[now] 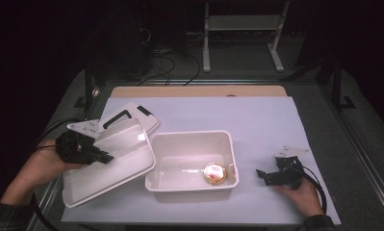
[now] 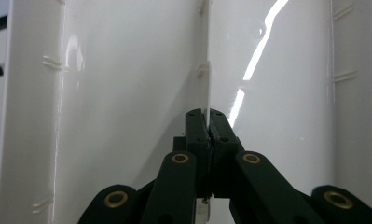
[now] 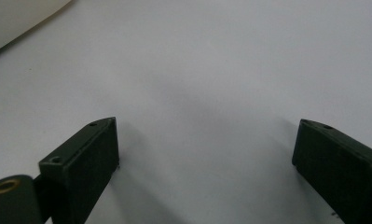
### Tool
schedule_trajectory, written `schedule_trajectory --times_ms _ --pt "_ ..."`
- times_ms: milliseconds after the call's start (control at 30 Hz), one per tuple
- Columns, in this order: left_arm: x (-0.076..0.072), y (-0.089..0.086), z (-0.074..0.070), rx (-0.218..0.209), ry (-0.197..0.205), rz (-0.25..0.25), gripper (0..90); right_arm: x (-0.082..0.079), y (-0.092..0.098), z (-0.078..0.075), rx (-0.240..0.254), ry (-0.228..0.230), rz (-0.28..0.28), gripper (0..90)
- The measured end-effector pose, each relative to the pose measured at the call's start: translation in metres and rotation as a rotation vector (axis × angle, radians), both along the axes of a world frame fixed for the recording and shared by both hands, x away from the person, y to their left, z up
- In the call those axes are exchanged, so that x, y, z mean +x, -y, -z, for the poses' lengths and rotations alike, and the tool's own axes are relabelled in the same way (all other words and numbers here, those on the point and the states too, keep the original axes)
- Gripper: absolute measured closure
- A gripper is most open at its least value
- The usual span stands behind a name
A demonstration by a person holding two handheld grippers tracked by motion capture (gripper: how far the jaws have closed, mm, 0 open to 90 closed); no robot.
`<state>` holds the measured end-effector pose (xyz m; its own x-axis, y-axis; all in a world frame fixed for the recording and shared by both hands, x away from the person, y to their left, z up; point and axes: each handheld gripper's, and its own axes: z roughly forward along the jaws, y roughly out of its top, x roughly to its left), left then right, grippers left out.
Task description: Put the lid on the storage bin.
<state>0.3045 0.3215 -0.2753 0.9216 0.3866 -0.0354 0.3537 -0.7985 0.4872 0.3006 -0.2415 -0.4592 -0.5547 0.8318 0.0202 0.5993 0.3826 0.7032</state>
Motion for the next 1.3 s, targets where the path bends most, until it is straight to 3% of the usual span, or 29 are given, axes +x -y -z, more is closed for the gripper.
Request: schedule_trajectory --times_ms 300,567,967,1300 --pt "0.012 0.042 -0.010 -0.019 0.013 0.089 88.8 0.000 0.000 0.000 0.000 0.000 0.000 6.4" --pt "0.024 0.078 -0.016 -0.027 0.017 0.140 88.8 0.000 0.000 0.000 0.001 -0.001 0.001 6.4" --pt "0.037 0.130 -0.025 -0.004 0.024 0.221 88.9 0.000 0.000 0.000 0.003 -0.001 0.001 6.4" --pt "0.041 0.170 -0.022 0.004 0.024 0.288 88.8 0.000 0.000 0.000 0.002 0.000 0.001 6.4"
